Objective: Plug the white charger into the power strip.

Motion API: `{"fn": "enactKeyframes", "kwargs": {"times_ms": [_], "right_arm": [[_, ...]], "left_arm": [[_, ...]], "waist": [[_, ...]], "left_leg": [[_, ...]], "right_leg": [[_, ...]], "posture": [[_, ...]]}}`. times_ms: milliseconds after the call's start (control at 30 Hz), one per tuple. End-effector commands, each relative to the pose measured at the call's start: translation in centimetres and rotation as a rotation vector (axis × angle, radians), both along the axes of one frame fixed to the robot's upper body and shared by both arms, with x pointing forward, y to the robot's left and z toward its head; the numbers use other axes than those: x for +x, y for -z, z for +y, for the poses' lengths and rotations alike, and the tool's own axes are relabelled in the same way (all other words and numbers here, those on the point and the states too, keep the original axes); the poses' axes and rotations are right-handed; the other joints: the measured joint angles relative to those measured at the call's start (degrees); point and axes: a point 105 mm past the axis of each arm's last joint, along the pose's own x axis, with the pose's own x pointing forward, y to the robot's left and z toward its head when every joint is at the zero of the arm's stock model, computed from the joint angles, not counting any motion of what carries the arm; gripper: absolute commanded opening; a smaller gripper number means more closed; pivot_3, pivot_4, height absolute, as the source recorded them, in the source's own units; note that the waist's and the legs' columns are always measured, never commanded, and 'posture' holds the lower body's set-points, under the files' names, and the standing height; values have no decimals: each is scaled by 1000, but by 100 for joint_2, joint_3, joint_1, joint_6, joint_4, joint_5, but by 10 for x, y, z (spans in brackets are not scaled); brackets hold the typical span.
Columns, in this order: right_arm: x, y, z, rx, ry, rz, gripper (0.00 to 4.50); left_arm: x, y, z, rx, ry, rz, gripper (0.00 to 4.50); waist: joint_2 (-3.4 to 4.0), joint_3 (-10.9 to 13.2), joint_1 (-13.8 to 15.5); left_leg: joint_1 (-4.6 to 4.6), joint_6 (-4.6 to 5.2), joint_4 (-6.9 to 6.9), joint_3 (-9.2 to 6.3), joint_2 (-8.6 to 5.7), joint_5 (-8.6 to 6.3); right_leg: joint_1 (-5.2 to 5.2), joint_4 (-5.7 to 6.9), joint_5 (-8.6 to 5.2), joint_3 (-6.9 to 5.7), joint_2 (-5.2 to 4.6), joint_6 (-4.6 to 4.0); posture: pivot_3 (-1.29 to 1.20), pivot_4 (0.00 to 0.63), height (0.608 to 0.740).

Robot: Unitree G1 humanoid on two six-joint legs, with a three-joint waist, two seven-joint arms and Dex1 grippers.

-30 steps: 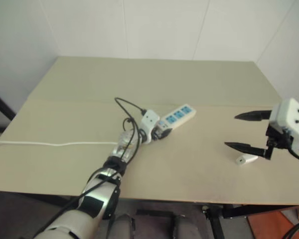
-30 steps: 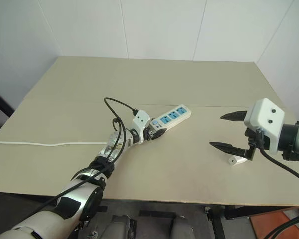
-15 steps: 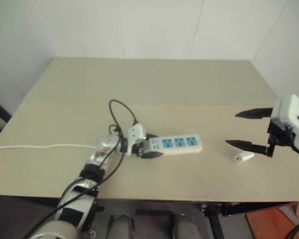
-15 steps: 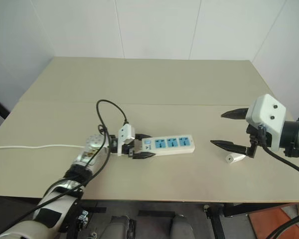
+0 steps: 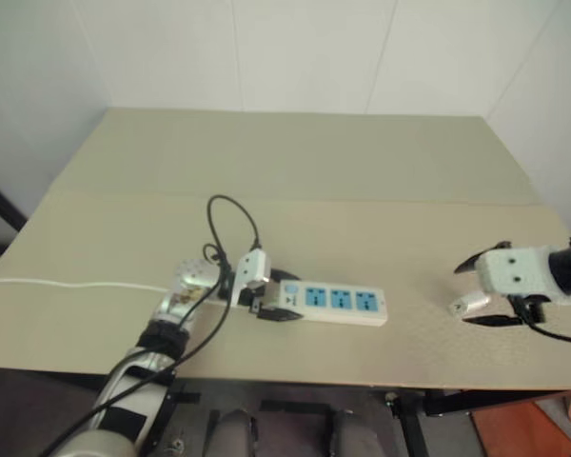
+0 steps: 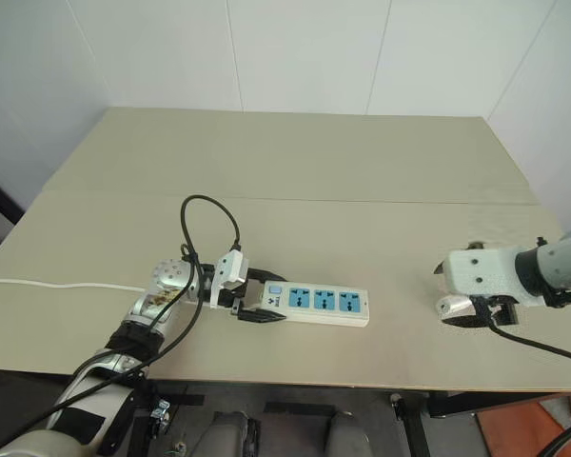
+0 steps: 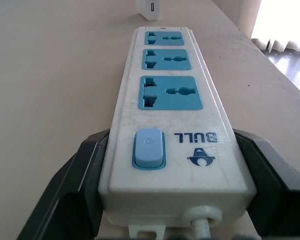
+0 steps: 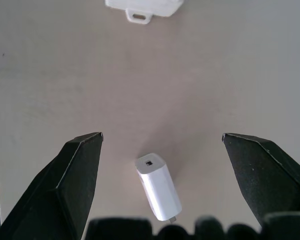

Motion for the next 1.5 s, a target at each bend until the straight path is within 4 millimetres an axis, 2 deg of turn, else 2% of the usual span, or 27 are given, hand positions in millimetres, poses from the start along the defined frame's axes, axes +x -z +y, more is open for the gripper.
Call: {"fn": "enactKeyframes", "kwargs": {"times_ms": [33, 300, 633, 1100, 1200, 1233, 1267, 1300, 1500], "right_arm": [[6, 2, -7, -116, -66, -30, 4500], [19, 21, -16, -236, -158, -6, 4500], [26, 32, -18, -291, -249, 59, 4500], [35, 46, -19, -313, -262, 134, 4500], [36, 47, -23, -325, -254, 148, 3933], [37, 48, -25, -331, -245, 154, 3892], [37, 49, -27, -336, -239, 159, 3516], [37, 50, -28, -341, -235, 164, 3409], [38, 53, -29, -346, -237, 179, 1394]], "left_arm": [[-1, -4, -5, -8, 8, -26, 3282], [-1, -3, -1, -7, -11, -23, 3282], [-1, -2, 0, -5, -35, -33, 3282], [-5, 1, 3, -12, -75, -32, 3282], [-5, 0, 3, -13, -82, -36, 3282], [-5, 0, 4, -14, -83, -37, 3282], [-6, 0, 4, -15, -84, -38, 3282], [-6, 0, 4, -16, -85, -38, 3282], [-5, -1, 5, -18, -92, -43, 3282]], "waist": [[0, 0, -3], [1, 0, -6], [2, 0, -14], [3, -1, -18], [3, -1, -20], [3, -1, -21], [3, -1, -23], [3, -1, -27], [3, -1, -40]], "left_leg": [[0, 0, 0, 1, 1, 0], [1, -3, 1, 4, 1, 2], [2, -4, 0, 5, 0, 2], [3, -6, 0, 5, 0, 4], [3, -7, 0, 6, 1, 4], [3, -6, 0, 5, 1, 4], [4, -6, 0, 6, 1, 4], [4, -6, 0, 6, 1, 4], [5, -7, 0, 6, 1, 4]], "right_leg": [[-1, -1, 0, 0, 0, 0], [-1, 1, 0, 0, 0, 0], [0, -1, 0, 0, 0, 0], [1, 0, 0, 0, 0, -1], [1, 0, 0, 0, 0, -1], [1, 0, 1, 0, 0, -1], [1, 0, 1, 0, 0, -1], [1, 0, 1, 0, 0, -1], [1, 0, 1, 1, 0, -1]], "posture": [[0, 150, 740], [0, 150, 740], [0, 150, 740], [0, 150, 740], [0, 150, 740], [0, 150, 740], [0, 150, 740], [0, 150, 740], [0, 150, 740]]}}
